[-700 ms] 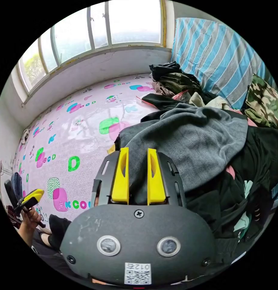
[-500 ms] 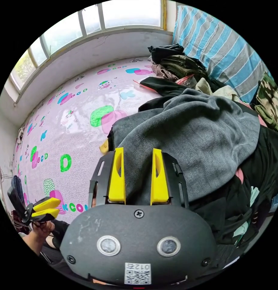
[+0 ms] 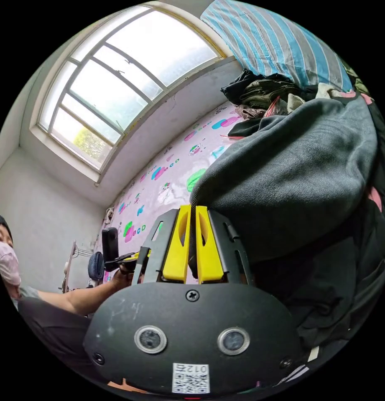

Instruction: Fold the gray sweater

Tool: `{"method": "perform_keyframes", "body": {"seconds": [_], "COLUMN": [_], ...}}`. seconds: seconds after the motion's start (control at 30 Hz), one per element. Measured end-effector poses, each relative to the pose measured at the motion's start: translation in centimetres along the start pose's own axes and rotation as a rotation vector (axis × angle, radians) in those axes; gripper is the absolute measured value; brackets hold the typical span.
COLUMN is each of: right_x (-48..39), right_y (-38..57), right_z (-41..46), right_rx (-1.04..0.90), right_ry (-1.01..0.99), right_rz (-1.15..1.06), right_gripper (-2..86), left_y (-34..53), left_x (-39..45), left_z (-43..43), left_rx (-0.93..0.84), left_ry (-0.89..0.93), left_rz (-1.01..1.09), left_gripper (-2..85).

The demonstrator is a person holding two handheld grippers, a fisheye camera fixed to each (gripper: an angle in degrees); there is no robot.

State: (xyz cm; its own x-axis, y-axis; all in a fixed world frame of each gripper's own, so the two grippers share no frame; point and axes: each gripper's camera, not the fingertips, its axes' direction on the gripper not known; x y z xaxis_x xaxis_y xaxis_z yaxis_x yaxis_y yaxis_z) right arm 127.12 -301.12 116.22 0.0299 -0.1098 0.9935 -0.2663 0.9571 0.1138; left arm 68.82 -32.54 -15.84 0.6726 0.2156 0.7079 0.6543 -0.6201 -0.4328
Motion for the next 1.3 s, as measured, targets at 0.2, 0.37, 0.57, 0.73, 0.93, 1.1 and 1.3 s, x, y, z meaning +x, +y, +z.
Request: {"method": "perform_keyframes", "body": {"seconds": [0.2, 0.37, 0.57, 0.73, 0.93, 1.1, 1.3], "right_x": [-2.3, -6.4, -14.0, -23.4, -32.5, -37.3, -34.5], "right_y": [0.4, -1.0, -2.6, -2.2, -0.7, -2.6, -6.4], "right_z": [-6.4, -9.6, -9.6, -7.2, -6.3, -2.5, 3.1], "right_rx": [0.028, 0.044, -0.097, -0.438, -0.742, -0.780, -0.573], "right_ry": [-0.268, -0.437, -0.782, -1.049, -1.323, -1.258, -0.829], "right_rz": [-0.138, -0.282, -0.489, -0.707, -0.924, -0.863, -0.542], "right_gripper": [-0.2, -0.4, -0.7, -0.8, -0.5, 1.2, 6.5], "left_y": [1.8, 6.6, 16.9, 27.0, 35.6, 36.1, 32.0], "left_x": [3.9, 5.8, 13.0, 18.4, 25.2, 25.6, 12.0], "left_z": [-3.9, -17.2, -34.0, -43.6, -49.6, -55.1, -61.8], "left_rx": [0.059, 0.214, 0.370, 0.420, 0.492, 0.629, 0.739], "left_ry": [0.110, 0.137, 0.008, -0.113, -0.166, -0.328, -0.606], "left_rz": [0.101, 0.205, 0.422, 0.472, 0.483, 0.440, -0.026], "left_gripper": [7.6, 4.4, 3.0, 2.8, 3.3, 3.7, 4.2]}}
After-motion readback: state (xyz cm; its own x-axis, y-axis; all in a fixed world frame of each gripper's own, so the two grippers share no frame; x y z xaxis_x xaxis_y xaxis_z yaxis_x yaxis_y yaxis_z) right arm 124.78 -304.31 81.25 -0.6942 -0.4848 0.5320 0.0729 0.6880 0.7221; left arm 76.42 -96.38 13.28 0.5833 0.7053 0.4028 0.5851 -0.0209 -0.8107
